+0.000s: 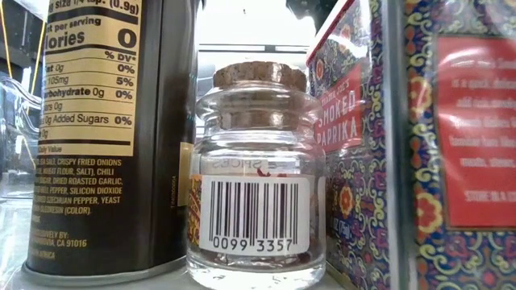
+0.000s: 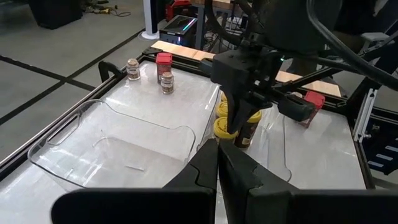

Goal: Sort spices by type
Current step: Put the yellow seasoning bottle into the bottom right transparent bin

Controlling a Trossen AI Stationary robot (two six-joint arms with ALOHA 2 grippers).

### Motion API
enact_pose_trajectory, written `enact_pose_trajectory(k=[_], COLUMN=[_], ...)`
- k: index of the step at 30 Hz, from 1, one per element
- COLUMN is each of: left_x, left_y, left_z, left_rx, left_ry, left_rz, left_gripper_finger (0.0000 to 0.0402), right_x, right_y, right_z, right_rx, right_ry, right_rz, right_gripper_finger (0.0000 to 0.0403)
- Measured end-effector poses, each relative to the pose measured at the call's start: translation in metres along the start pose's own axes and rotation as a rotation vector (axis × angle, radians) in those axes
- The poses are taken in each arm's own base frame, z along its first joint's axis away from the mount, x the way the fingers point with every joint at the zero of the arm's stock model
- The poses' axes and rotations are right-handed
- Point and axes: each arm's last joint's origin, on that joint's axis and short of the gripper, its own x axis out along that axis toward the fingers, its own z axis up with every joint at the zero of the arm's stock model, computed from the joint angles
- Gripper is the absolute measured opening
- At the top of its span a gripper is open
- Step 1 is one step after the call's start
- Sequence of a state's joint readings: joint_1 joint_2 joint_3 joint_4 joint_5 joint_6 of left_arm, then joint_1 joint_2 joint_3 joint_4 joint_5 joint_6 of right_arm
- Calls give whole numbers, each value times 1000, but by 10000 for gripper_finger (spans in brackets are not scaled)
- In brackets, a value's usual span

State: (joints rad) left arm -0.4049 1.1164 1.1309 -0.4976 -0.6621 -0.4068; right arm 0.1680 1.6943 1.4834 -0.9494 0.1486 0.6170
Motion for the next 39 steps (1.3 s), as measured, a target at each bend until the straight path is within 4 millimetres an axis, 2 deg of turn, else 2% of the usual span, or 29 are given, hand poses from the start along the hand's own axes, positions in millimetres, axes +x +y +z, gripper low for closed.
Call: enact_pose_trajectory(k=[39], left_x=[0], left_y=[0], left_z=[0], left_rx=[-1], left_ry=[0], left_rz=[0], left_gripper_finger=[0], right_x=[0], right_y=[2], right_z=[3], right_rx=[-2], right_ry=[-32], right_rz=[26], right_gripper_finger=[0])
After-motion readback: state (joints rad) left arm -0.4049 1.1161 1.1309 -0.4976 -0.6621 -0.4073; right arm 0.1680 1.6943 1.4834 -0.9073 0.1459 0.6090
